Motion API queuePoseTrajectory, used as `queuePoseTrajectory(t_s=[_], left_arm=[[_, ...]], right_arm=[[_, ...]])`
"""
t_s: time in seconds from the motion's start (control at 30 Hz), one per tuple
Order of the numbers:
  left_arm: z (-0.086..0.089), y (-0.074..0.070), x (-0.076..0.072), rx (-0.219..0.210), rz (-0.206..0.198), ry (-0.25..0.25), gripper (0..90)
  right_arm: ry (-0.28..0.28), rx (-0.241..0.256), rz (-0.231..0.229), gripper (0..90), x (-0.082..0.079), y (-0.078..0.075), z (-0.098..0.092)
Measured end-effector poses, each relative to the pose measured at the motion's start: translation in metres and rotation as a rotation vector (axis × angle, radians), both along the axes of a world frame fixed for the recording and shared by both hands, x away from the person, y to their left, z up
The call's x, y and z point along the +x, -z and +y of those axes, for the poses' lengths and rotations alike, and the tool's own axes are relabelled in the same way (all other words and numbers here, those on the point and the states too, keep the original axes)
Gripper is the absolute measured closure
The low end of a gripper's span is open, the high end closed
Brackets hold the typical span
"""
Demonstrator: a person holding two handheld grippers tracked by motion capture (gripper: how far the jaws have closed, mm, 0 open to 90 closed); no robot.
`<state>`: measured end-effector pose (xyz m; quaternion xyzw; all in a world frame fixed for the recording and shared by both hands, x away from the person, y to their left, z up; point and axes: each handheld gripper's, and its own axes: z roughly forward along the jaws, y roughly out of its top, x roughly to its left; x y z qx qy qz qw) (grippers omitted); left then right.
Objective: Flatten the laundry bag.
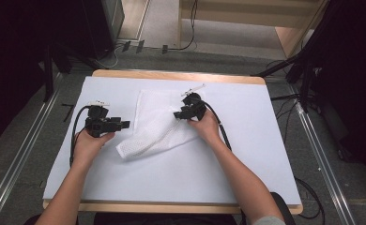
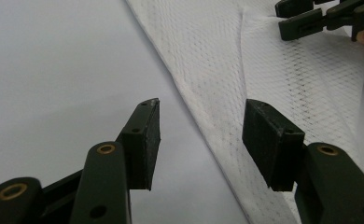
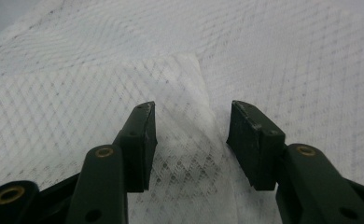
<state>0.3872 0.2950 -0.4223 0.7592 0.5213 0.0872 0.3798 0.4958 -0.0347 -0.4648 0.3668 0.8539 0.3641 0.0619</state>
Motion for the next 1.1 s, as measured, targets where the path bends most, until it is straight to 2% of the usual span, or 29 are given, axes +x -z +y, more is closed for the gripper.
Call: queuePoseTrajectory(t_s=[0.03,0.07,0.13,0.23,0.3,0.37,0.47,0.57,0.67,0.8,0.9,1.03,1.1], left_arm=[[0.001,0.000,0.000,-0.002,0.003,-0.002,47.4],[0.001,0.000,0.000,-0.005,0.002,-0.006,47.4],[0.003,0.001,0.001,-0.003,0.003,-0.009,47.3],[0.003,0.001,0.001,-0.005,0.007,-0.010,47.2],[0.003,0.001,0.000,-0.002,0.004,-0.009,47.1],[0.004,0.001,0.000,-0.007,0.001,-0.011,47.0],[0.005,0.001,0.001,-0.007,0.000,-0.010,47.1],[0.006,0.001,0.002,-0.016,0.004,-0.019,47.0],[0.007,0.001,0.003,-0.033,0.006,-0.020,47.0],[0.007,0.001,0.004,-0.032,0.003,-0.016,47.1],[0.004,0.001,0.005,-0.030,0.002,-0.009,47.2],[0.000,0.000,0.007,-0.021,0.001,0.003,47.1],[-0.003,0.000,0.008,-0.021,0.004,0.011,47.1]], right_arm=[[-0.010,-0.009,-0.006,61.4,0.000,0.000,0.000],[-0.019,-0.013,0.000,71.2,-0.002,-0.001,0.001],[-0.031,-0.035,0.003,82.7,-0.004,-0.002,0.001],[-0.039,-0.027,0.018,89.3,-0.005,-0.002,0.002],[-0.042,-0.030,0.024,90.0,-0.005,-0.002,0.002],[-0.035,-0.010,0.042,90.0,-0.006,-0.005,0.001],[-0.040,0.025,0.024,90.0,-0.007,-0.014,-0.004],[-0.047,0.037,0.009,90.0,-0.012,-0.023,-0.007],[-0.052,0.050,0.008,90.0,-0.019,-0.029,-0.012],[-0.056,0.062,0.001,90.0,-0.029,-0.038,-0.021],[-0.058,0.095,-0.025,90.0,-0.039,-0.047,-0.029],[-0.065,0.091,-0.027,90.0,-0.053,-0.054,-0.037],[-0.063,0.109,-0.043,90.0,-0.061,-0.058,-0.042]])
